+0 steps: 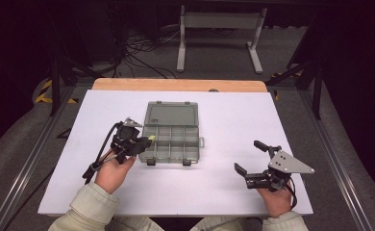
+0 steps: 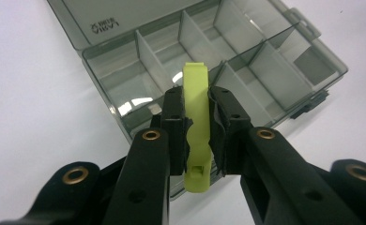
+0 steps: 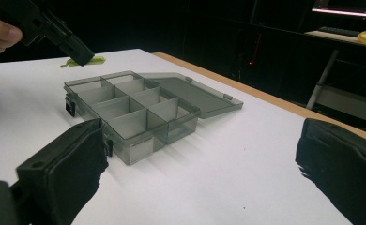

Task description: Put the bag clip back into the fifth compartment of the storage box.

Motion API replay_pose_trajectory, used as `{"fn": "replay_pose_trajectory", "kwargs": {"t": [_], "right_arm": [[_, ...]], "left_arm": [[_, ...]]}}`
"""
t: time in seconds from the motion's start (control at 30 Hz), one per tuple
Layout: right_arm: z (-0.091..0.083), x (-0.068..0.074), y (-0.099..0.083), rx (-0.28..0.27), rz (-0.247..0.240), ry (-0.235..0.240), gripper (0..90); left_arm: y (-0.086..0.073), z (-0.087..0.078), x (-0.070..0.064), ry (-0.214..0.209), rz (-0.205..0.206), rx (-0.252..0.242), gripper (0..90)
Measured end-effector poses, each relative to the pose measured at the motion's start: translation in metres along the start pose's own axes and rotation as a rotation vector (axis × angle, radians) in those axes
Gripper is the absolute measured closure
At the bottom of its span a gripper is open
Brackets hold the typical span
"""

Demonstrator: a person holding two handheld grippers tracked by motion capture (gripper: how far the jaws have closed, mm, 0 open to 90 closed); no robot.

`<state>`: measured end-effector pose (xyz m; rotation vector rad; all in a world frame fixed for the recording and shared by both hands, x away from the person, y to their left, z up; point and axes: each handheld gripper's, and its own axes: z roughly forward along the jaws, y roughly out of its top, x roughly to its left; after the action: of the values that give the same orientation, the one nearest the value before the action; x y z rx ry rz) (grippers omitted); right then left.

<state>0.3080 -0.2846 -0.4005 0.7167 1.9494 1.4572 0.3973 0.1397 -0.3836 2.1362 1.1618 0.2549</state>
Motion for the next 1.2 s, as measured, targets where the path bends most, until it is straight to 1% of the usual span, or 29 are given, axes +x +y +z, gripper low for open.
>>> {"fn": "replay_pose_trajectory", "kwargs": {"t": [0.1,0.27,0.47,0.57,0.8,0.93,1.17,1.2], "right_arm": [[0.000,0.000,0.000,-0.001,0.000,0.000,2.3],[0.000,0.000,0.000,0.000,-0.001,0.001,2.3],[0.000,0.000,0.000,-0.001,0.000,0.002,2.3],[0.000,0.000,0.000,0.000,0.000,0.003,2.3],[0.000,0.000,0.000,0.002,0.000,0.003,2.3],[0.000,0.000,0.000,0.002,0.001,0.004,2.3],[0.001,0.000,0.000,0.000,0.003,0.007,2.3],[0.001,0.000,0.000,0.000,0.003,0.008,2.3]], "left_arm": [[-0.001,0.004,0.002,0.001,-0.005,0.014,77.2],[-0.002,0.007,0.004,0.003,-0.012,0.025,77.2],[-0.003,0.013,0.007,0.009,-0.011,0.040,77.2],[-0.004,0.016,0.009,0.002,-0.018,0.054,77.2],[-0.005,0.020,0.010,0.003,-0.015,0.075,77.2],[-0.006,0.022,0.011,0.001,-0.021,0.085,77.2],[-0.006,0.025,0.010,0.002,-0.010,0.105,77.1],[-0.006,0.026,0.010,0.007,-0.009,0.108,77.1]]}}
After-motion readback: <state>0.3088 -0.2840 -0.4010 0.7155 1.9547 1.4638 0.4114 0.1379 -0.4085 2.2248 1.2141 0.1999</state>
